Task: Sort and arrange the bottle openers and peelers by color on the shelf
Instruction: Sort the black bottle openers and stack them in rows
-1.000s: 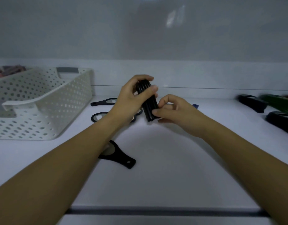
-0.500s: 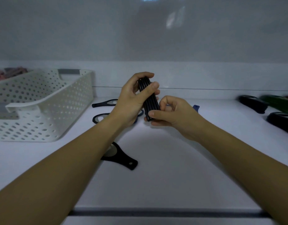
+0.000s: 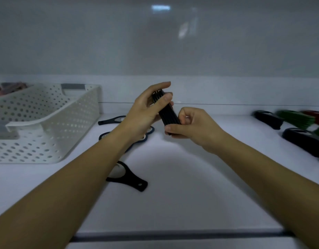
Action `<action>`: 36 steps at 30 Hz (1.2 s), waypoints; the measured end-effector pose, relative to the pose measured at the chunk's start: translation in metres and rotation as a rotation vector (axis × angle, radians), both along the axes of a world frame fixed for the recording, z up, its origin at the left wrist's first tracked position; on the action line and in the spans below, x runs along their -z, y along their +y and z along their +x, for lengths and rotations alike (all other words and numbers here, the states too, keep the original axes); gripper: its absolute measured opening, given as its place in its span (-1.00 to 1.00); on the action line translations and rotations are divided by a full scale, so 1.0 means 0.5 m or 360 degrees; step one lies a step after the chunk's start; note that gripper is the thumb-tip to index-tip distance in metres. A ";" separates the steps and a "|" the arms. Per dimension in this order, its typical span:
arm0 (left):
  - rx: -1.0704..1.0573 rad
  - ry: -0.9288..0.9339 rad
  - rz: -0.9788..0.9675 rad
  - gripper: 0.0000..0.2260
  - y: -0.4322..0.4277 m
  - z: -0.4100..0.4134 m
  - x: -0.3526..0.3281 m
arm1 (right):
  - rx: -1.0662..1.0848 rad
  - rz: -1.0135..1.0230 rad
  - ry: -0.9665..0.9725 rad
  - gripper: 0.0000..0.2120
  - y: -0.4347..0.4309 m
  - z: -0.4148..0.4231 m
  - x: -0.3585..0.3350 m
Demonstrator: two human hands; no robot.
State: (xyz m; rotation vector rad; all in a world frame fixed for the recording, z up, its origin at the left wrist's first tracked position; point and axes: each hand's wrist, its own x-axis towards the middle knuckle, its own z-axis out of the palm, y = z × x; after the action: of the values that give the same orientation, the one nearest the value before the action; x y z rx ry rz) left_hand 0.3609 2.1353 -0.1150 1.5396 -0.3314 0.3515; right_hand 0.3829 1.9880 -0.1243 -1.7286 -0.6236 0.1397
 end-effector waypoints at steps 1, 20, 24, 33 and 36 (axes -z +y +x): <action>-0.0003 0.0032 0.0099 -0.74 -0.002 0.003 -0.005 | 0.0041 -0.0050 -0.0011 -0.61 -0.013 0.002 -0.002; -0.0418 -0.0157 0.1923 -0.70 -0.285 0.190 0.113 | 0.1312 -0.1414 -0.0140 -0.75 -0.274 0.184 0.017; -0.0477 -0.0206 0.1872 -0.72 -0.285 0.197 0.123 | 0.1322 -0.1495 -0.0219 -0.79 -0.267 0.205 0.019; -0.0465 -0.0238 0.1824 -0.73 -0.283 0.199 0.126 | 0.1368 -0.1637 -0.0489 -0.77 -0.250 0.220 0.043; -0.0459 -0.0214 0.1816 -0.74 -0.281 0.199 0.126 | 0.1380 -0.1644 -0.0572 -0.73 -0.250 0.223 0.056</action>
State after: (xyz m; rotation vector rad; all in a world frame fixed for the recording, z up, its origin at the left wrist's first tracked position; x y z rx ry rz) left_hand 0.4603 1.9948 -0.1777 2.7062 -0.4475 0.5343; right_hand 0.4941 1.8631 -0.1523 -2.9107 0.0612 -0.5674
